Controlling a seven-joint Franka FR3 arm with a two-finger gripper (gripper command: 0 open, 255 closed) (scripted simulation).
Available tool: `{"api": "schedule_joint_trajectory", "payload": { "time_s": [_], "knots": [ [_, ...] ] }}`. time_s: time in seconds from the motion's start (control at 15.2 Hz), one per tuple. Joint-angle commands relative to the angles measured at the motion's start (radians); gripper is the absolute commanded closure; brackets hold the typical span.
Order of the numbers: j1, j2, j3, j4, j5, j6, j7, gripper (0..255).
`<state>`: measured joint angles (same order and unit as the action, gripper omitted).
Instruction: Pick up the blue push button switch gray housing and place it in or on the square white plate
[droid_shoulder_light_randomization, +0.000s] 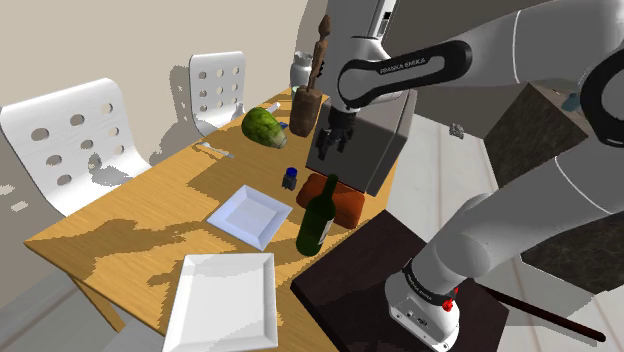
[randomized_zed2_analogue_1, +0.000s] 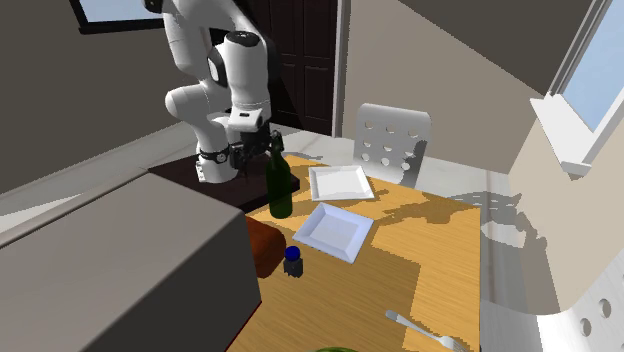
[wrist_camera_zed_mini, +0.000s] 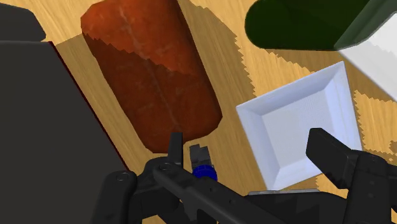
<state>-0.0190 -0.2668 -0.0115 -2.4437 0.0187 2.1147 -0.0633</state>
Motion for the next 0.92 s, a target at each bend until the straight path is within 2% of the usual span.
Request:
{"api": "schedule_joint_trajectory", "payload": {
  "time_s": [0.0, 0.46, 0.86],
  "knots": [
    [-0.001, 0.079, 0.000, 0.018, 0.001, 0.070, 0.004, 0],
    [0.001, 0.351, 0.003, 0.134, 0.002, 0.250, 0.026, 0],
    [0.003, 0.585, 0.001, 0.286, 0.001, 0.352, 0.044, 0]
  ]
}}
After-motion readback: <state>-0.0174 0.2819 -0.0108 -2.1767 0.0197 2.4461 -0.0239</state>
